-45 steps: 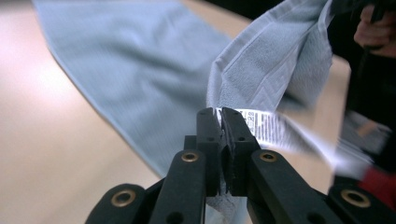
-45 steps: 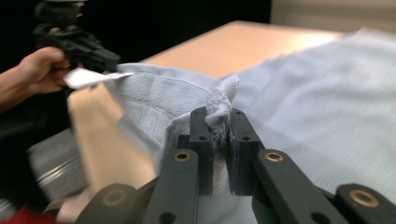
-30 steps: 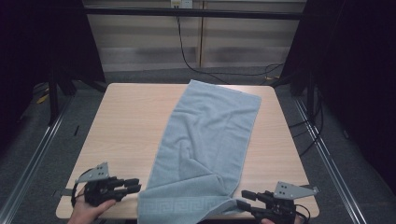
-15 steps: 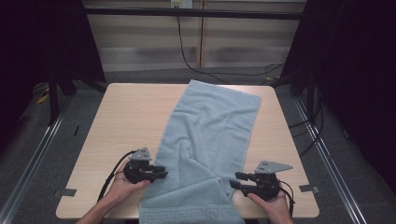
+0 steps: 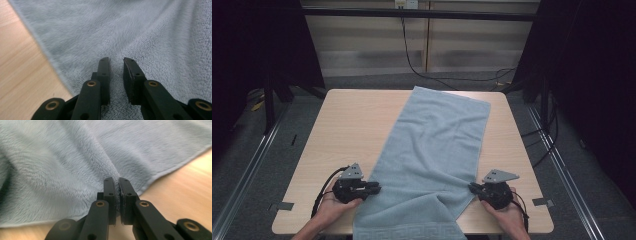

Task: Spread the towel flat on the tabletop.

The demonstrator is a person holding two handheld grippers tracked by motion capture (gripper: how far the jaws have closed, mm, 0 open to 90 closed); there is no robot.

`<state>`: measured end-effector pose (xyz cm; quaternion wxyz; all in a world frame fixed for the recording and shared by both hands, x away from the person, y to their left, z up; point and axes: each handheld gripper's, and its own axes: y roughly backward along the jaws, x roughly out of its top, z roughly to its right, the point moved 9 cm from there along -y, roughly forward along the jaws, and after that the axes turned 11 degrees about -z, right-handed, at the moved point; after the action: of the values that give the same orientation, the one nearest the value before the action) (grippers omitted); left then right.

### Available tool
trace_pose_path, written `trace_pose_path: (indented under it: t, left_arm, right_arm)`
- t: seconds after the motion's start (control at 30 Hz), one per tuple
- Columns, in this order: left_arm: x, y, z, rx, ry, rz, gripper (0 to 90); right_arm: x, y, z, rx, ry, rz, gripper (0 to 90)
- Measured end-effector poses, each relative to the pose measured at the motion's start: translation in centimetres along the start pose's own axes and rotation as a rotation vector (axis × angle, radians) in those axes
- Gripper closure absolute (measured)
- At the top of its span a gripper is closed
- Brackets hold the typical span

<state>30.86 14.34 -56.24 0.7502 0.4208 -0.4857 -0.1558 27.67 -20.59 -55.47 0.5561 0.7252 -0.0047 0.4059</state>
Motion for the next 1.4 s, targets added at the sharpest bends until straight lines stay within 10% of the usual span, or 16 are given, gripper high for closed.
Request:
trace_pose_path:
  t: [0.37, 0.57, 0.73, 0.9, 1.0, 1.1, 1.4]
  left_arm:
    - [-2.7, 1.7, 3.0, -0.069, 0.003, -0.019, 73.3]
    - [-1.1, 1.8, 2.0, -0.066, 0.031, 0.016, 67.5]
    - [1.1, 0.0, 0.2, -0.039, 0.035, -0.005, 67.7]
    - [2.0, -1.3, -0.8, 0.003, 0.031, -0.006, 68.8]
    - [2.1, -1.4, -1.3, -0.002, 0.05, 0.013, 69.0]
    - [2.1, -1.3, -1.2, -0.003, 0.061, 0.02, 66.1]
    - [1.4, -1.2, 1.2, -0.019, 0.005, -0.001, 62.8]
  right_arm:
    - [1.9, 0.9, -0.2, 0.061, -0.013, 0.077, 70.6]
    - [1.6, 2.5, -2.1, 0.119, -0.033, 0.118, 66.0]
    - [-0.5, 1.6, -4.9, 0.194, 0.017, 0.041, 66.4]
    - [-1.6, 0.2, -5.7, 0.171, 0.065, -0.04, 54.2]
    - [-1.4, -0.3, -5.3, 0.096, 0.13, -0.034, 71.1]
    - [-1.4, -0.1, -3.7, 0.084, 0.086, -0.037, 85.3]
    - [-2.1, 2.7, -2.0, 0.107, -0.01, 0.035, 86.9]
